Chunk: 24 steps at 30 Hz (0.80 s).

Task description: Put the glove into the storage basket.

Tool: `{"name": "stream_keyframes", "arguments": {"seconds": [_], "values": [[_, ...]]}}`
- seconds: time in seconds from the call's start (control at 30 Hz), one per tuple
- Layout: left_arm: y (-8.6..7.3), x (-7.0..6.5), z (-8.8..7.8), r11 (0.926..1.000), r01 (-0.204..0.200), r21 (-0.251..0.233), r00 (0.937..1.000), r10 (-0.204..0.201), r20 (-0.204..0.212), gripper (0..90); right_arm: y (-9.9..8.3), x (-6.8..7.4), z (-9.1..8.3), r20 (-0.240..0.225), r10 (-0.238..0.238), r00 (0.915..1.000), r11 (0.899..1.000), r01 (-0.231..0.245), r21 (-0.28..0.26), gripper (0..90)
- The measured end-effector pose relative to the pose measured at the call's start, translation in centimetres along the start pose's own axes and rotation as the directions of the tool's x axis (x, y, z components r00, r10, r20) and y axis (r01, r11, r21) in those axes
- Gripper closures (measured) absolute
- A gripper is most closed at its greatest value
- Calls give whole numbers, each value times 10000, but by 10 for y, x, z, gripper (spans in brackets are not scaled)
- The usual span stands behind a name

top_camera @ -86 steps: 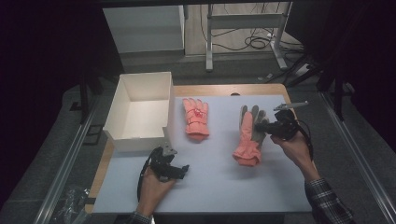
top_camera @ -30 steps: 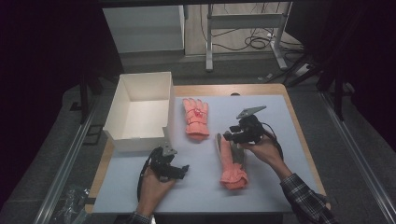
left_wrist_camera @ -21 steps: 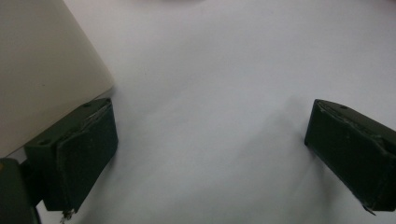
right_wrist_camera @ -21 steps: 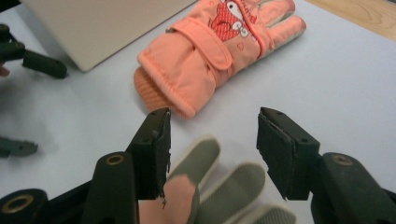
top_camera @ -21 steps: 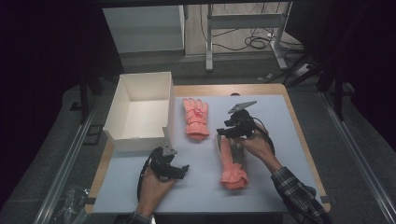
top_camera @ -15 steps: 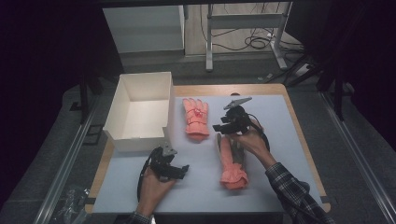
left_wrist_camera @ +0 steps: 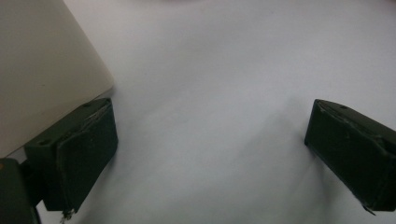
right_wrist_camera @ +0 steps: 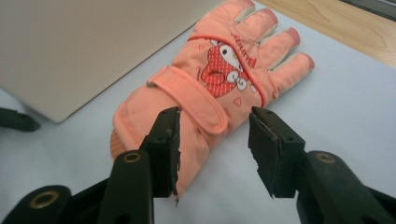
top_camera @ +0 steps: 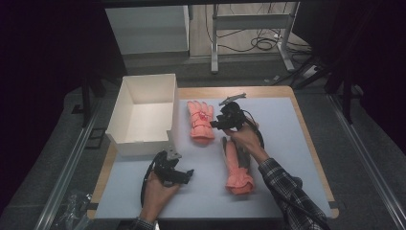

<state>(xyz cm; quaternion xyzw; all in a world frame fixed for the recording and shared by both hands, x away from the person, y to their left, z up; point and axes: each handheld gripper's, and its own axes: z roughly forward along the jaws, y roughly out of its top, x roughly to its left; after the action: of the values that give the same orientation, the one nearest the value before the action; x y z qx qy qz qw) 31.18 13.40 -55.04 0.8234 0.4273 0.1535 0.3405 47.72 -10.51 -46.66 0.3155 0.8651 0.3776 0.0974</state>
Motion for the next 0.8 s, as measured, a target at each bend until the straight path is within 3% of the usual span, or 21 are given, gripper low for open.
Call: {"name": "stream_keyframes", "arguments": {"seconds": [0.3, 0.57, 0.8], "values": [[0, 0, 0, 10000, 29, -5, 10000, -29, 9, 26, 12, 0, 24, 184, 102, 9998, 9999, -100, -111, 557], [0, 0, 0, 10000, 7, 15, 10000, -7, -3, 25, 28, -1, 42, 256, 418, 9988, 9988, -411, -248, 471], [0, 0, 0, 10000, 19, -4, 10000, -19, 7, 26, 37, -1, 61, 596, 271, 9979, 9996, -273, 29, 395]]}}
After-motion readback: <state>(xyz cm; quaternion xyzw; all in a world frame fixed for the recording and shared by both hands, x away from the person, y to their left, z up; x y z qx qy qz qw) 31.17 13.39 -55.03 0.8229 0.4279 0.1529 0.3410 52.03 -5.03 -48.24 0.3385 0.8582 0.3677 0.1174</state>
